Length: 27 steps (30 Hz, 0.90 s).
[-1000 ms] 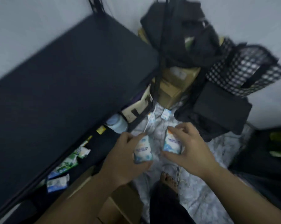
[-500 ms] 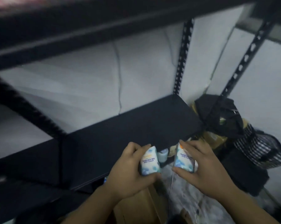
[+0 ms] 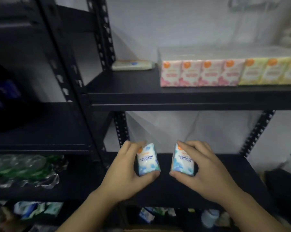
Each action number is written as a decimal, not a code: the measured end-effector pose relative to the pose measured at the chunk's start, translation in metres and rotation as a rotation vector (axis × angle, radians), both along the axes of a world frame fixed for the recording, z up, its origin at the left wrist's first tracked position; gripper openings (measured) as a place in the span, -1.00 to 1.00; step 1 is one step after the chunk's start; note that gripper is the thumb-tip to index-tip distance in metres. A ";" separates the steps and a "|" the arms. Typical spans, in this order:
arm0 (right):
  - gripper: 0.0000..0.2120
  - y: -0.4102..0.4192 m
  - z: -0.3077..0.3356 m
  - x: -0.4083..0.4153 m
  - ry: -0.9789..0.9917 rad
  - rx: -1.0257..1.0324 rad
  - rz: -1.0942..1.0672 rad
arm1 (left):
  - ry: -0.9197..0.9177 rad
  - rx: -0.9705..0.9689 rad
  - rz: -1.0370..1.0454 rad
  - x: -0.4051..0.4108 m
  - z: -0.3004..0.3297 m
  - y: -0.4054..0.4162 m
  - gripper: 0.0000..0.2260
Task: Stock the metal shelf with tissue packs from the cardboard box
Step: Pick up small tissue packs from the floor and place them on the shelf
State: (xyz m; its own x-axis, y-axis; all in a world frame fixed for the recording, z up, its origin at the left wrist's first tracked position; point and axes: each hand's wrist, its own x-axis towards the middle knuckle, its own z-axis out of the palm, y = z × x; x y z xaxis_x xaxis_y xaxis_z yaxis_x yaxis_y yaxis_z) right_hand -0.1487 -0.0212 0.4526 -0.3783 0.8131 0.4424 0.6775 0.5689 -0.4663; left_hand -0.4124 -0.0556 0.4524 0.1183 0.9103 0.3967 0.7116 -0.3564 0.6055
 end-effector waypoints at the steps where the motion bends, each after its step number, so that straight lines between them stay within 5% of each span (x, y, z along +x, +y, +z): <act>1: -0.16 0.001 0.010 -0.011 0.004 0.020 0.023 | 0.000 0.030 0.019 -0.008 0.012 -0.003 -0.33; 14: -0.19 0.040 0.146 -0.090 0.017 0.368 0.113 | 0.088 0.275 0.136 -0.073 0.141 0.021 -0.34; 19: -0.24 0.065 0.181 -0.103 -0.108 0.345 0.107 | 0.199 0.222 0.160 -0.081 0.168 0.050 -0.28; 27: -0.51 0.096 0.179 -0.119 -0.305 0.214 0.061 | 0.346 0.111 0.135 -0.094 0.171 0.090 -0.47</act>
